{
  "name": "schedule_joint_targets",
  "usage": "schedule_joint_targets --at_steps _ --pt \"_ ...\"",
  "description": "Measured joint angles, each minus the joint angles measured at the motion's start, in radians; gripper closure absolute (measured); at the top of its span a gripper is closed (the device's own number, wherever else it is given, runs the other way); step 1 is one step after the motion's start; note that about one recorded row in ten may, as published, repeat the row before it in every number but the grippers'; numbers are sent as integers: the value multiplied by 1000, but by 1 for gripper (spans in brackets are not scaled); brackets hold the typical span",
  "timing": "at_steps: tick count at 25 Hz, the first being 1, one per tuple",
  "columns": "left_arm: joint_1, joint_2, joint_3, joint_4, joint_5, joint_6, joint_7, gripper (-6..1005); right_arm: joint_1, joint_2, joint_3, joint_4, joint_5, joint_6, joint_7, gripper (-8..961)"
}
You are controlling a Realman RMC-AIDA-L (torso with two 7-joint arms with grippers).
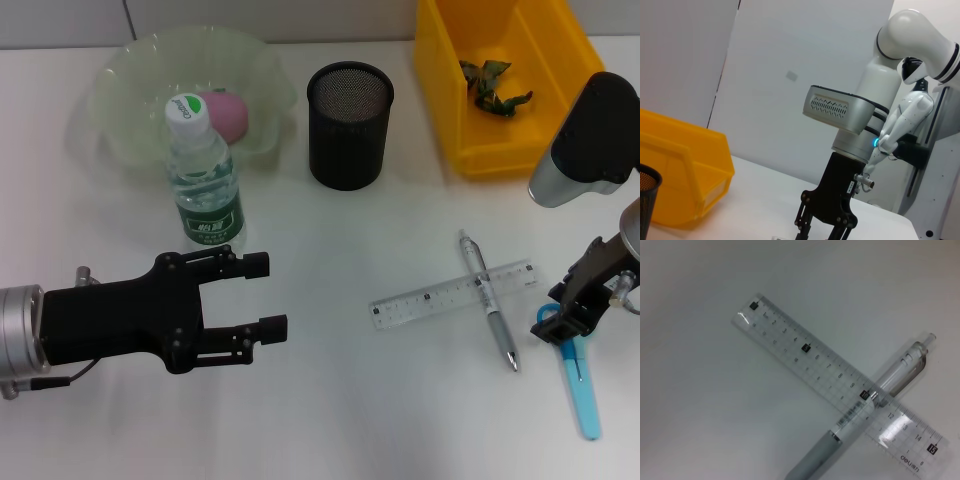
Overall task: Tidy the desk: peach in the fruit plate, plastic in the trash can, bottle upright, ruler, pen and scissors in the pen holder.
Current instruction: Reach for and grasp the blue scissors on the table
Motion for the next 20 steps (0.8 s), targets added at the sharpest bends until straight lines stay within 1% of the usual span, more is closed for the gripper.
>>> schedule_joint_targets --at_steps 20 --pt "-2 0 0 0 0 -3 0 214 1 0 -10 6 -13 6 0 461"
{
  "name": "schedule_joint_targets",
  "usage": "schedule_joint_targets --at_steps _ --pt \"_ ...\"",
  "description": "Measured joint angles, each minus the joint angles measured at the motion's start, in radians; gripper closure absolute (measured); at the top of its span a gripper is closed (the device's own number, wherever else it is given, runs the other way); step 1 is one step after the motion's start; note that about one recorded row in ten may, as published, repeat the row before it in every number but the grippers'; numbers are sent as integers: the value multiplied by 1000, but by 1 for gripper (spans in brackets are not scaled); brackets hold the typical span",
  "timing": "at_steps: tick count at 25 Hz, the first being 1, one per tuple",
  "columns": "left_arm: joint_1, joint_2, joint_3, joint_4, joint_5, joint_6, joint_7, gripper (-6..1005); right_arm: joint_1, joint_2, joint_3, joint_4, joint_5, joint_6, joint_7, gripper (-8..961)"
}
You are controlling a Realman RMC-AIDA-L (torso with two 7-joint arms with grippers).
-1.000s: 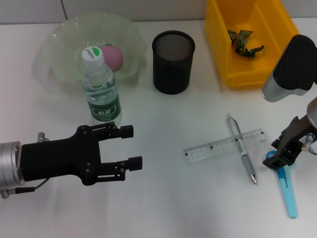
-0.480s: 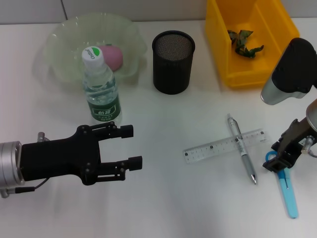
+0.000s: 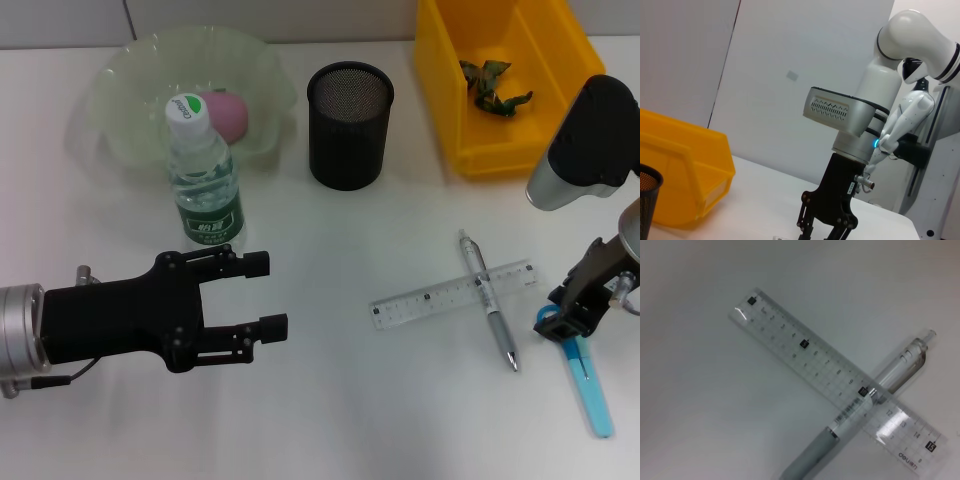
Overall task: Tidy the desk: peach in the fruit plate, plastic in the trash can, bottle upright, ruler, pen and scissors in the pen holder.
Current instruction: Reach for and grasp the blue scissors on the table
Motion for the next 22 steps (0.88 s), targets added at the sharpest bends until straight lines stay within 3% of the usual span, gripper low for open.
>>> schedule_joint_targets --at_steps 6,22 --pt "-1 0 0 0 0 -1 0 214 -1 0 0 -2 -1 0 0 545" --pt "1 0 0 0 0 3 3 214 -11 2 6 -73 5 -39 4 521"
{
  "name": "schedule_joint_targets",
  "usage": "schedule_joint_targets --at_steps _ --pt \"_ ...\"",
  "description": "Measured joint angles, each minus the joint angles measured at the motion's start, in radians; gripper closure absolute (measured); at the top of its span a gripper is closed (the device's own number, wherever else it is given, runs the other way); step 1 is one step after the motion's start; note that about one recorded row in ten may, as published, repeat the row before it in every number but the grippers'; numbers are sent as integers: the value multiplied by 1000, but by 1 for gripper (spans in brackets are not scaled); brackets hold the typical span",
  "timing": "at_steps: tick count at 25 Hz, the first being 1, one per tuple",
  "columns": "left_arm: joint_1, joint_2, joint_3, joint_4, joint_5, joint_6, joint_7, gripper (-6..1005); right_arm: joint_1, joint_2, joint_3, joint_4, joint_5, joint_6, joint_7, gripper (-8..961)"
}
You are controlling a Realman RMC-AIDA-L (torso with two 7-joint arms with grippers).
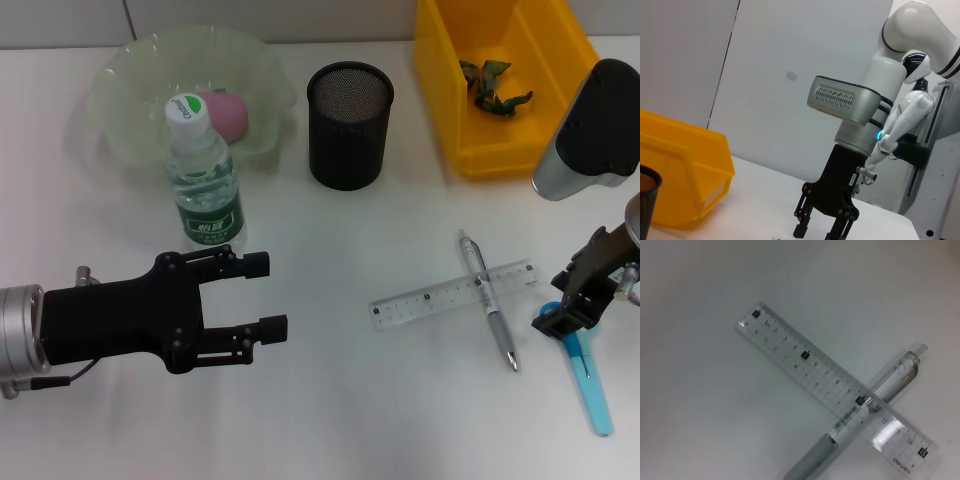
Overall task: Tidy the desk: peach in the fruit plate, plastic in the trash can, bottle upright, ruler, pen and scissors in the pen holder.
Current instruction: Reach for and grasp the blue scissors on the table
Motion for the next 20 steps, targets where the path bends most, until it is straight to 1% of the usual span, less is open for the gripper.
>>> schedule_joint_targets --at_steps 3,8,20 --pt "0 0 0 -1 0 0 1 214 1 0 -2 7 -2 6 0 517" --pt "1 0 0 -4 0 -4 4 214 -1 0 -5 20 -5 25 0 371" --pt "-2 0 0 -5 0 -6 6 214 4 0 -20 47 -8 31 0 388"
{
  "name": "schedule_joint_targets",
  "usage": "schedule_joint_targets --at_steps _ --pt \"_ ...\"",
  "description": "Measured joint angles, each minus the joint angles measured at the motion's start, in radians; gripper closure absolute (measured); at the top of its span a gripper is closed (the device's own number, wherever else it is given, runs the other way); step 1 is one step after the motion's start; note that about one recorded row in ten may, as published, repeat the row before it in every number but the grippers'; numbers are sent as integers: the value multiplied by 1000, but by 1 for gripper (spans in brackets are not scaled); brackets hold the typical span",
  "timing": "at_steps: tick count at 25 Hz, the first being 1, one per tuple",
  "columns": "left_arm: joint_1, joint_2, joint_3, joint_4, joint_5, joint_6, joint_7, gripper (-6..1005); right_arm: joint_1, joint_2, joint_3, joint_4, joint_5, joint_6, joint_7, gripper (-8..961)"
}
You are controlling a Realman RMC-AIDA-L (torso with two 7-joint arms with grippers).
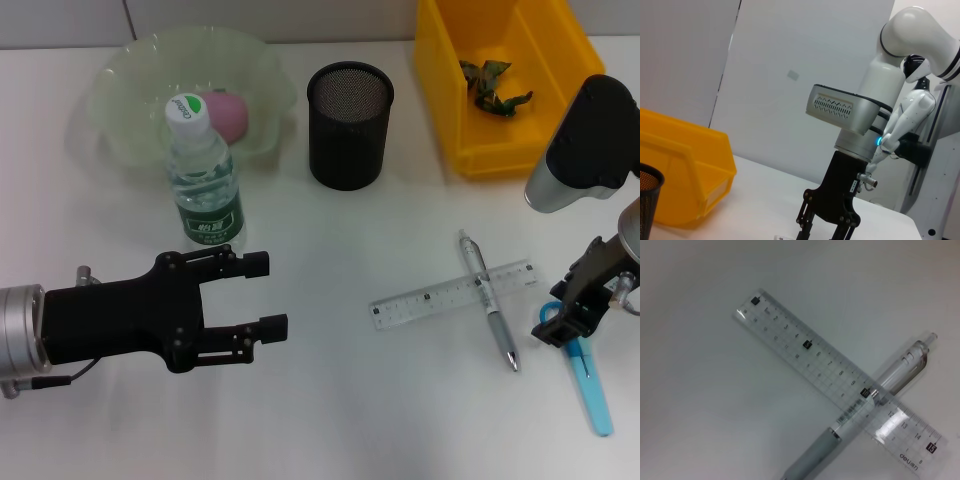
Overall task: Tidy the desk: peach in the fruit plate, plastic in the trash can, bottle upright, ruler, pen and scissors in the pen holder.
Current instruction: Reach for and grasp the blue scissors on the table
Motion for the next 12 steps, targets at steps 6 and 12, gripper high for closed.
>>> schedule_joint_targets --at_steps 6,12 --pt "1 0 0 -1 0 0 1 214 -1 0 0 3 -11 7 2 389" --pt "1 -1 0 -1 0 -2 1 214 -3 0 -8 6 -11 9 4 389"
